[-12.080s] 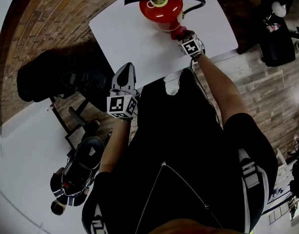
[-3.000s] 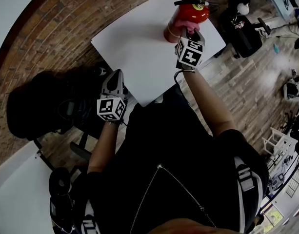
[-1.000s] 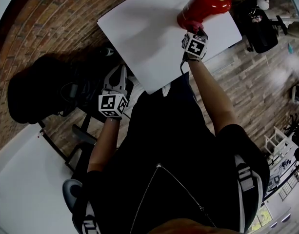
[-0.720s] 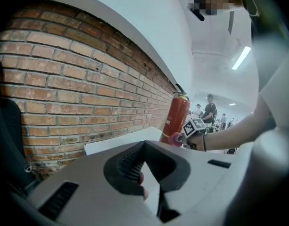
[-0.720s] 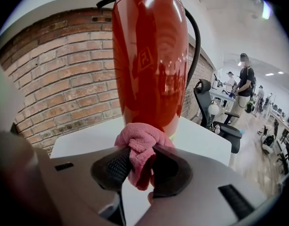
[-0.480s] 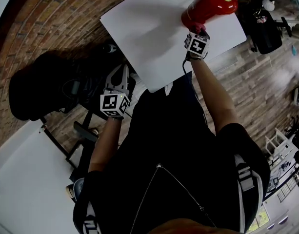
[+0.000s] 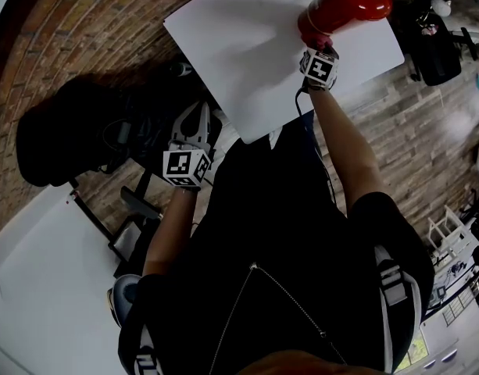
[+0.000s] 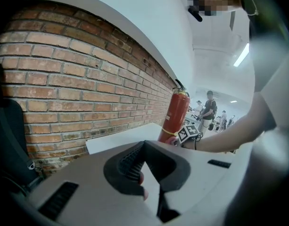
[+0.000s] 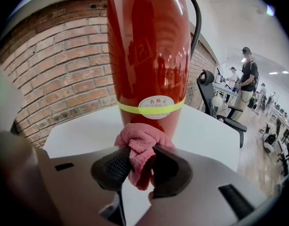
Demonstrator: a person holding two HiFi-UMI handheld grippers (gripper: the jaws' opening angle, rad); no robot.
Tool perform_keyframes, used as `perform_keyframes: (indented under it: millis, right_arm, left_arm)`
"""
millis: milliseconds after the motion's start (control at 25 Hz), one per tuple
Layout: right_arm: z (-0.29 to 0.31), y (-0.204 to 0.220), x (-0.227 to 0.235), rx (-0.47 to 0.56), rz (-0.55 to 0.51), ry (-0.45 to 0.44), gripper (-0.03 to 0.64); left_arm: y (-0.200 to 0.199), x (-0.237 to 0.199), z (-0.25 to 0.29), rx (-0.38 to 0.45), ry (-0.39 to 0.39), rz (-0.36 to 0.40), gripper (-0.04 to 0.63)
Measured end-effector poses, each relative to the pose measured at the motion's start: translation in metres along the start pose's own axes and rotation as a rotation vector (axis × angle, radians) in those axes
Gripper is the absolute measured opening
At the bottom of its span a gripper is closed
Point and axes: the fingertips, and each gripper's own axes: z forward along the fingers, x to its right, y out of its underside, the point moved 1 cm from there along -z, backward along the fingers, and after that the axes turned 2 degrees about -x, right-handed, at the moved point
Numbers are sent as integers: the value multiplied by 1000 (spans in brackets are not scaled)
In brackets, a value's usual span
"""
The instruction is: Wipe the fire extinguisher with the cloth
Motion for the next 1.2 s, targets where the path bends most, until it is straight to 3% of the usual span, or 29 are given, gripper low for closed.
perform_keyframes:
  millis: [520, 720, 1040, 1200]
  right_arm:
    - [48, 41, 6, -79, -11, 24, 117]
    - [55, 45, 5, -66, -26, 27, 117]
    - [39, 45, 6, -110, -41, -138, 115]
    - [6, 32, 9, -73, -78, -168, 115]
  left_arm:
    - [8, -3, -6, -31, -27, 11, 17]
    - [11, -7, -11, -37, -35, 12, 17]
    - [10, 7, -3, -19, 17, 17, 17]
    - [3, 17, 2, 3, 45, 26, 17]
